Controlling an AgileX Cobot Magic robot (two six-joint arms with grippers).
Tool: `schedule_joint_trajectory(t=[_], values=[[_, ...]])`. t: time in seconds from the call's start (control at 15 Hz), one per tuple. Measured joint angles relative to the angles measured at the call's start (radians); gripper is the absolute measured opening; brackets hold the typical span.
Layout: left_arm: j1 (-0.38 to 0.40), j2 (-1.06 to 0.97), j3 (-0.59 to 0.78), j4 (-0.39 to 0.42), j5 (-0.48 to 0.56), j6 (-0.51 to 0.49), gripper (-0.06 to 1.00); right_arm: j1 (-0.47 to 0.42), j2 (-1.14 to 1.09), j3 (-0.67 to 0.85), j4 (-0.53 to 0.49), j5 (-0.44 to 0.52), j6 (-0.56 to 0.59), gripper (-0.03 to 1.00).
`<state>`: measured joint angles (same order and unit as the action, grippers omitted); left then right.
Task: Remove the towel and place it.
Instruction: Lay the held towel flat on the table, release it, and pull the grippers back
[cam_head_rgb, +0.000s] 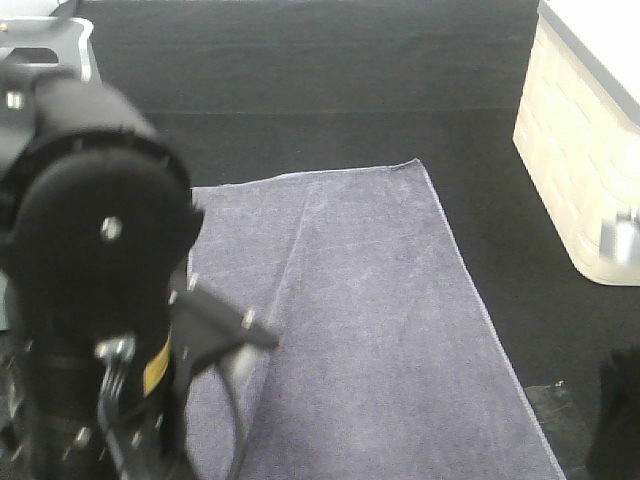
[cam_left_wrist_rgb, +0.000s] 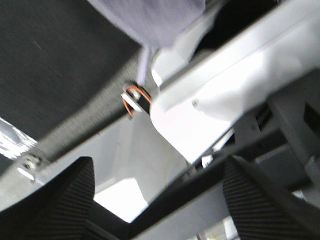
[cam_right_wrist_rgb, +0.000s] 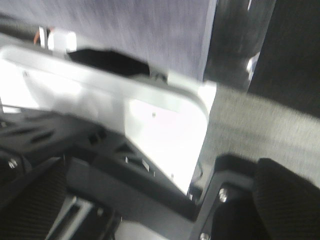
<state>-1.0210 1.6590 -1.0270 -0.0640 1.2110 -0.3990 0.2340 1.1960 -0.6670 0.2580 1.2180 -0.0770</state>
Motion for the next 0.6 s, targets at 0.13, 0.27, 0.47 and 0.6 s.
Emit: schedule_joint_trajectory(t=[0.13,0.27,0.47,0.6], values=[[0.025,0.0,-0.072,0.11,-0.006,-0.033,0.69,0.0,0.002,-0.09,-0.003,-0.022,0.0,0.93],[0.106,0.0,-0.116,0.206,-0.095,-0.067,0.69,0.0,0.024,-0.195,-0.006,-0.046,-0.004,0.86],[0.287,0.002,-0.143,0.227,-0.305,-0.061,0.69,0.0,0.097,-0.323,-0.02,-0.061,-0.023,0.76],[0.397,0.021,-0.143,0.234,-0.434,-0.035,0.69,0.0,0.137,-0.38,-0.02,-0.066,-0.023,0.74]])
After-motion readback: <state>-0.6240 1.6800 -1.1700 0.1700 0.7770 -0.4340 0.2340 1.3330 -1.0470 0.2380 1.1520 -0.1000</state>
